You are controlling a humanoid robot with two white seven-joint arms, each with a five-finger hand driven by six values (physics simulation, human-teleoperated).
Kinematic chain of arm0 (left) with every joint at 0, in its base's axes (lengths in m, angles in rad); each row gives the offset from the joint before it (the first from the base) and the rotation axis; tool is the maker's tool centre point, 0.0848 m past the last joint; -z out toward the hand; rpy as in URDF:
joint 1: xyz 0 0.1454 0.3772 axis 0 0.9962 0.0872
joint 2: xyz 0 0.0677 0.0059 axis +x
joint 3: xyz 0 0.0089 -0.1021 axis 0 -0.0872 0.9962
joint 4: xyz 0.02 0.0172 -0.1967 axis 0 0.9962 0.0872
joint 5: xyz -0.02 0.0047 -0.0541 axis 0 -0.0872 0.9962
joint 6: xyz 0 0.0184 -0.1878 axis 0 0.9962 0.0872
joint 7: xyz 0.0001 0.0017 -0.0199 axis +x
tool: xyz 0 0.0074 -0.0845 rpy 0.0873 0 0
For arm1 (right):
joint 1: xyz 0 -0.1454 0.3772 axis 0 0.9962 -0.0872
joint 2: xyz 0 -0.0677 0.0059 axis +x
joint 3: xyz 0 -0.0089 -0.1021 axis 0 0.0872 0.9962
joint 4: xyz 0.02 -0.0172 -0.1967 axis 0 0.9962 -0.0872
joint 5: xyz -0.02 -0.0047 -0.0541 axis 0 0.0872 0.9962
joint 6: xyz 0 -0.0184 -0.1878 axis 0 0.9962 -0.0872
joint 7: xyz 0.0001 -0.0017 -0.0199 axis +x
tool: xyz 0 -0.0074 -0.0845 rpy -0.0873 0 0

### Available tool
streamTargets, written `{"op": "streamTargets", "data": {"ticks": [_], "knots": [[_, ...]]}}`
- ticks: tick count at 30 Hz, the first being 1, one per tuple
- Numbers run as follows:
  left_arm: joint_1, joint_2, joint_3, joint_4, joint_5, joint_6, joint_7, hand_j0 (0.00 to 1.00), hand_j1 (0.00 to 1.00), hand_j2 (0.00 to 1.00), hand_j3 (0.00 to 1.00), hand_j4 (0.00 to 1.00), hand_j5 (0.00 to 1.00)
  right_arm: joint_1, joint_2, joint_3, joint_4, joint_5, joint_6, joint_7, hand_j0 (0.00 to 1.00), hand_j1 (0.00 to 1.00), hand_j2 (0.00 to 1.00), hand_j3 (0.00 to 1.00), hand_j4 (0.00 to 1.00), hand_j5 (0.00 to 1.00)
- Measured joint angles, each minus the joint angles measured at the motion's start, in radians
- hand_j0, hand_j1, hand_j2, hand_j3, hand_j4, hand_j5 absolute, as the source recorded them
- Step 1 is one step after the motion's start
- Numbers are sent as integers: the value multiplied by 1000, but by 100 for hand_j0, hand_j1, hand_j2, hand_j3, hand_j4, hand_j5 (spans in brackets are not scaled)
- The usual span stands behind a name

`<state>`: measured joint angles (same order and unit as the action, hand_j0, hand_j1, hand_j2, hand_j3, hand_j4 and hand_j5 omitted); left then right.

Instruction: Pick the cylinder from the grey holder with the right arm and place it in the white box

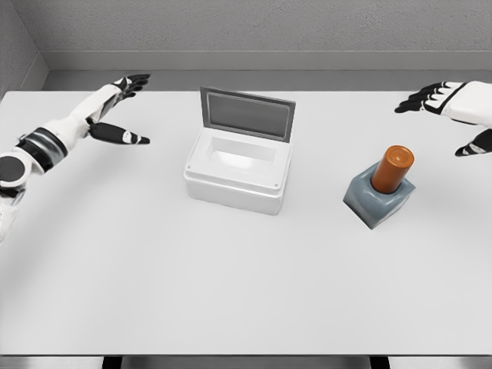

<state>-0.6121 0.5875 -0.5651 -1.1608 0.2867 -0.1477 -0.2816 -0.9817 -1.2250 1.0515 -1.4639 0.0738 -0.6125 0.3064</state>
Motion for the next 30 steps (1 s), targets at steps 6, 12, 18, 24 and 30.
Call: {"op": "streamTargets", "data": {"ticks": [6,12,18,24,30], "knots": [[2,-28,4,61,133,6,-12,100,100,100,100,100,100,-44,21,30,-5,-1,0,-1,100,100,100,100,100,100],[0,-20,-6,68,181,9,-7,100,100,100,100,100,100,-64,41,110,-8,3,0,0,100,100,100,100,100,100],[0,-18,-9,64,188,7,-7,100,100,100,100,100,100,-64,68,132,-7,3,0,-1,100,100,100,100,100,100],[2,-15,5,63,177,2,-122,100,100,100,100,100,100,-66,84,159,-3,1,0,2,100,100,100,100,100,100],[2,-16,66,68,178,3,-228,100,100,100,100,100,100,-66,82,163,-5,2,0,2,100,100,100,100,100,100]]}}
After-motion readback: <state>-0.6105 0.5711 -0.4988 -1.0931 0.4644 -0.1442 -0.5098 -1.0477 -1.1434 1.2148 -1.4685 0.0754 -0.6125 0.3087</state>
